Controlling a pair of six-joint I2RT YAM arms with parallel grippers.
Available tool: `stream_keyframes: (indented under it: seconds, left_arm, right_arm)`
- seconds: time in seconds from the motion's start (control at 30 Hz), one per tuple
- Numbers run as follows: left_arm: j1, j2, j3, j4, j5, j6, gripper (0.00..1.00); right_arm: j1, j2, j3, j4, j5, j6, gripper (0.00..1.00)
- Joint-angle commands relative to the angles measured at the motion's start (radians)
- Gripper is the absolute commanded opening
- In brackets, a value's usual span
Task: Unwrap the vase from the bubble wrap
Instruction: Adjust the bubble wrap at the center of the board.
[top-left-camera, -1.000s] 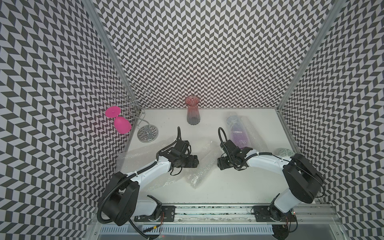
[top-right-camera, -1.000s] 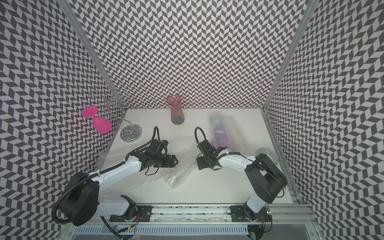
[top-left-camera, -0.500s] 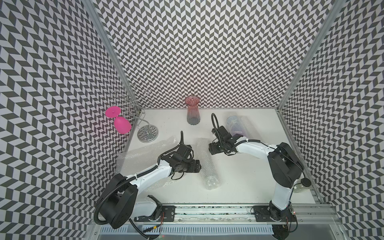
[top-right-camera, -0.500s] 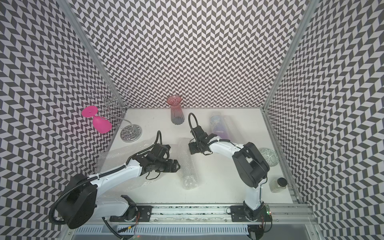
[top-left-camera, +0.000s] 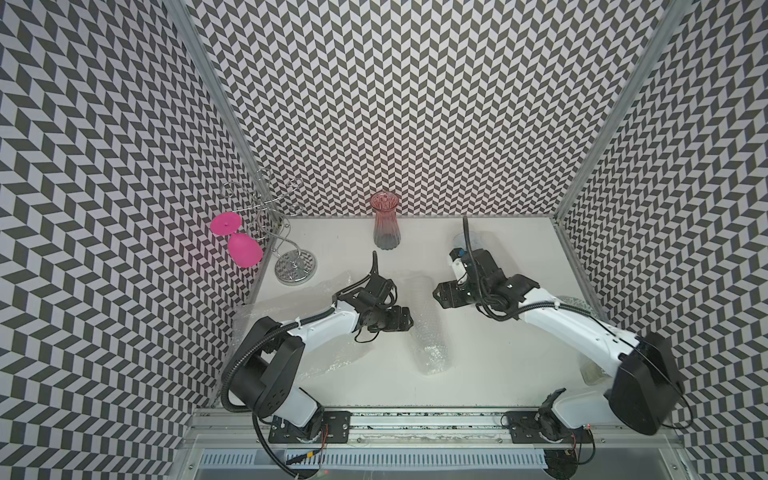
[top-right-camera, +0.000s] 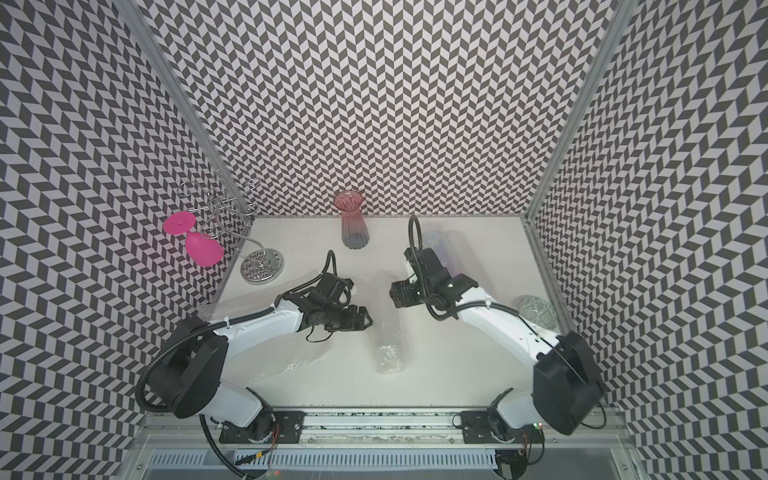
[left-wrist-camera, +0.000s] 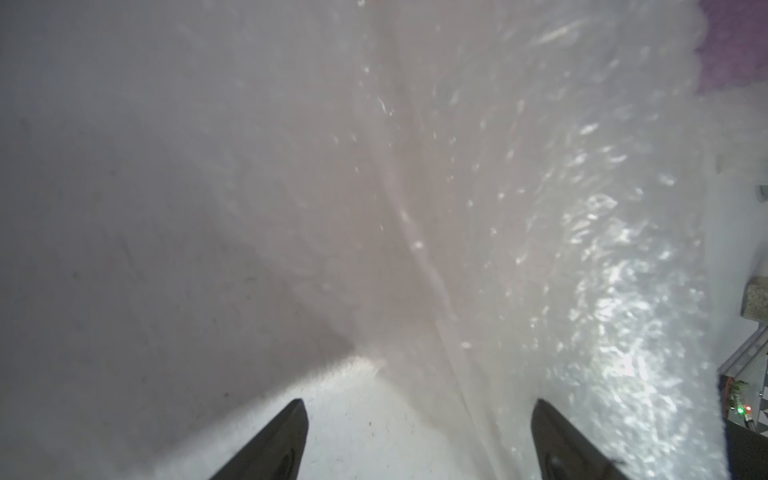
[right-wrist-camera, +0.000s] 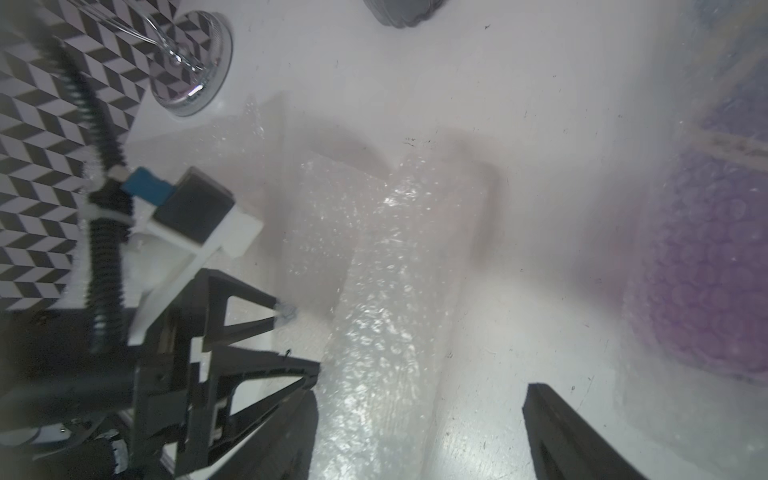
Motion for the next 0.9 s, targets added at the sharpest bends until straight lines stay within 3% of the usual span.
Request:
stream_keyframes:
  seconds: [0.0, 0.2, 0.53, 0.87]
  left_arm:
    - [0.008, 0.047, 0.072, 0.023, 0.015, 0.019, 0.84]
    - [0.019, 0.115, 0.155, -0.004, 0.018, 0.044, 0.84]
    - [0.014, 0.065, 0.132, -0.030, 0.013, 0.065, 0.84]
    - [-0.063, -0.073, 0.076, -0.111, -0.107, 0.082, 0.84]
  right_arm:
    - [0.046, -0.070, -0.093, -0.034, -0.058, 0.054, 0.83]
    - [0.091, -0.162, -0.255, 0.015, -0.213, 0.132, 0.78]
    - [0.099, -0.290, -0.357, -0.007, -0.239, 0.178, 0.75]
    - [0.102, -0.374, -0.491, 0.036, -0.279, 0.223, 0.70]
